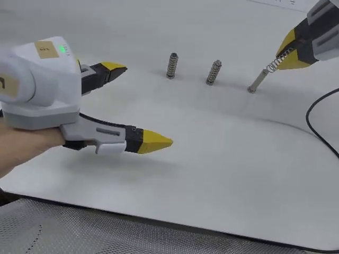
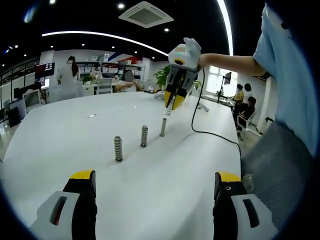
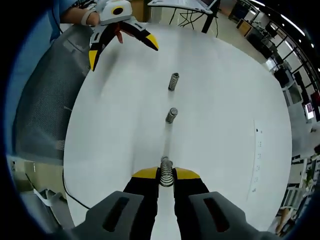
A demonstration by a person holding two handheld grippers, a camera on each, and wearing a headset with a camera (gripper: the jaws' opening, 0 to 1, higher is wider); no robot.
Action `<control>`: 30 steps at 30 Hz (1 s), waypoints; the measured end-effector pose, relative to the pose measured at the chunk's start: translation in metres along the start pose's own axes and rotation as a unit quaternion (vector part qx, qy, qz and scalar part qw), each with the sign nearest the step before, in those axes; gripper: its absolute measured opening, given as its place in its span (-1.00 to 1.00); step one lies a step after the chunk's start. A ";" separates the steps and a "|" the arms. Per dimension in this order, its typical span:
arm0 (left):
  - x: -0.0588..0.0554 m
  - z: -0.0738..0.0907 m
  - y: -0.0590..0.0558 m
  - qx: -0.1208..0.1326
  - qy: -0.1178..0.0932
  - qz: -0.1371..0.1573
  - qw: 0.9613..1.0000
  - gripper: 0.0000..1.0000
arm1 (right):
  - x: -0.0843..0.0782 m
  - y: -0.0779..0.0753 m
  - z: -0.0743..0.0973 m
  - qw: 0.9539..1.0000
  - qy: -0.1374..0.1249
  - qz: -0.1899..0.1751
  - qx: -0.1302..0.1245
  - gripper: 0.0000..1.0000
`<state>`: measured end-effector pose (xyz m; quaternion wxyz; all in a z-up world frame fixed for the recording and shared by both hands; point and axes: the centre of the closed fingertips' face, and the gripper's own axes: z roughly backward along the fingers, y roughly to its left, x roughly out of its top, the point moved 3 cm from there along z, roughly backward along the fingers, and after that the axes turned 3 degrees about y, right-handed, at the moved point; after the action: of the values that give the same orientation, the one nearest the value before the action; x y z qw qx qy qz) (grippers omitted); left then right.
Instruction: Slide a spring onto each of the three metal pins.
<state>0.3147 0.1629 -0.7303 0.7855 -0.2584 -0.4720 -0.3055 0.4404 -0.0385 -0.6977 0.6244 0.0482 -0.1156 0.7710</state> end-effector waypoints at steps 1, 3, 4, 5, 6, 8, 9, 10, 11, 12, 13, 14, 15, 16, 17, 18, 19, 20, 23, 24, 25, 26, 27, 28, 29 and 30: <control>0.000 0.000 0.000 0.000 0.000 -0.001 1.000 0.92 | 0.000 -0.001 0.000 1.000 0.000 0.000 0.001 -0.84; 0.000 -0.001 -0.001 -0.002 0.001 -0.001 1.000 0.92 | 0.000 -0.002 -0.001 1.000 0.000 0.000 0.002 -0.84; 0.000 -0.001 -0.001 -0.002 0.002 -0.001 1.000 0.92 | 0.000 -0.002 -0.001 1.000 0.001 0.001 0.002 -0.84; -0.001 -0.001 0.000 -0.001 0.002 -0.001 1.000 0.91 | 0.000 -0.003 -0.002 1.000 0.003 0.002 0.002 -0.84; 0.000 -0.001 0.000 -0.002 0.002 0.000 1.000 0.91 | -0.001 -0.003 -0.002 1.000 0.003 0.003 0.003 -0.84; -0.001 -0.001 0.000 -0.001 0.002 0.001 1.000 0.90 | -0.001 -0.003 -0.004 1.000 0.004 0.002 0.006 -0.84; -0.001 -0.001 0.000 -0.001 0.002 0.002 1.000 0.90 | -0.002 -0.003 -0.005 1.000 0.004 0.003 0.007 -0.84; -0.001 -0.001 0.000 -0.001 0.002 0.002 1.000 0.90 | -0.002 -0.003 -0.006 1.000 0.004 0.003 0.007 -0.84; -0.001 -0.001 0.000 -0.001 0.003 0.002 1.000 0.90 | -0.002 -0.003 -0.006 1.000 0.003 0.003 0.008 -0.84; -0.002 -0.002 0.001 0.000 0.003 0.002 1.000 0.89 | -0.002 -0.004 -0.007 1.000 0.004 0.002 0.007 -0.84; -0.002 -0.002 0.001 0.000 0.004 0.003 1.000 0.89 | -0.002 -0.004 -0.007 1.000 0.004 0.002 0.006 -0.84; -0.002 -0.002 0.001 -0.001 0.003 0.003 1.000 0.89 | -0.002 -0.005 -0.008 1.000 0.004 0.002 0.007 -0.84; -0.002 -0.002 0.001 -0.001 0.004 0.003 1.000 0.89 | -0.002 -0.004 -0.008 1.000 0.004 0.001 0.009 -0.84; -0.003 -0.002 0.001 -0.001 0.004 0.003 1.000 0.89 | -0.003 -0.004 -0.009 1.000 0.005 0.002 0.010 -0.84; -0.003 -0.002 0.001 -0.001 0.004 0.003 1.000 0.89 | -0.003 -0.004 -0.009 1.000 0.007 0.003 0.010 -0.84; -0.003 -0.003 0.001 -0.001 0.005 0.004 1.000 0.88 | -0.004 -0.005 -0.010 1.000 0.008 0.003 0.011 -0.84; -0.003 -0.003 0.001 -0.001 0.005 0.004 1.000 0.88 | -0.004 -0.005 -0.010 1.000 0.008 0.003 0.010 -0.84; -0.003 -0.003 0.001 -0.001 0.005 0.004 1.000 0.88 | -0.004 -0.005 -0.010 1.000 0.008 0.002 0.011 -0.84; -0.004 -0.003 0.001 -0.001 0.006 0.005 1.000 0.88 | -0.004 -0.005 -0.011 1.000 0.008 0.002 0.013 -0.84; -0.004 -0.003 0.002 -0.001 0.006 0.005 1.000 0.88 | -0.004 -0.005 -0.012 1.000 0.008 0.002 0.014 -0.84; -0.004 -0.003 0.002 -0.001 0.006 0.005 1.000 0.87 | -0.004 -0.005 -0.012 1.000 0.008 0.002 0.014 -0.84; -0.005 -0.003 0.002 -0.001 0.006 0.006 1.000 0.87 | -0.004 -0.006 -0.013 1.000 0.009 0.002 0.014 -0.84; -0.005 -0.003 0.002 -0.001 0.006 0.006 1.000 0.87 | -0.004 -0.006 -0.013 1.000 0.009 0.003 0.015 -0.84; -0.005 -0.003 0.002 -0.001 0.007 0.007 1.000 0.87 | -0.004 -0.005 -0.014 1.000 0.009 0.002 0.016 -0.84; -0.005 -0.003 0.002 -0.001 0.007 0.006 1.000 0.86 | -0.004 -0.005 -0.015 1.000 0.010 0.003 0.016 -0.84; -0.005 -0.004 0.002 -0.001 0.007 0.006 1.000 0.86 | -0.004 -0.006 -0.015 1.000 0.011 0.004 0.016 -0.84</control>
<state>0.3160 0.1630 -0.7368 0.7905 -0.2603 -0.4643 -0.3030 0.4479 -0.0380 -0.7126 0.6218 0.0494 -0.0967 0.7756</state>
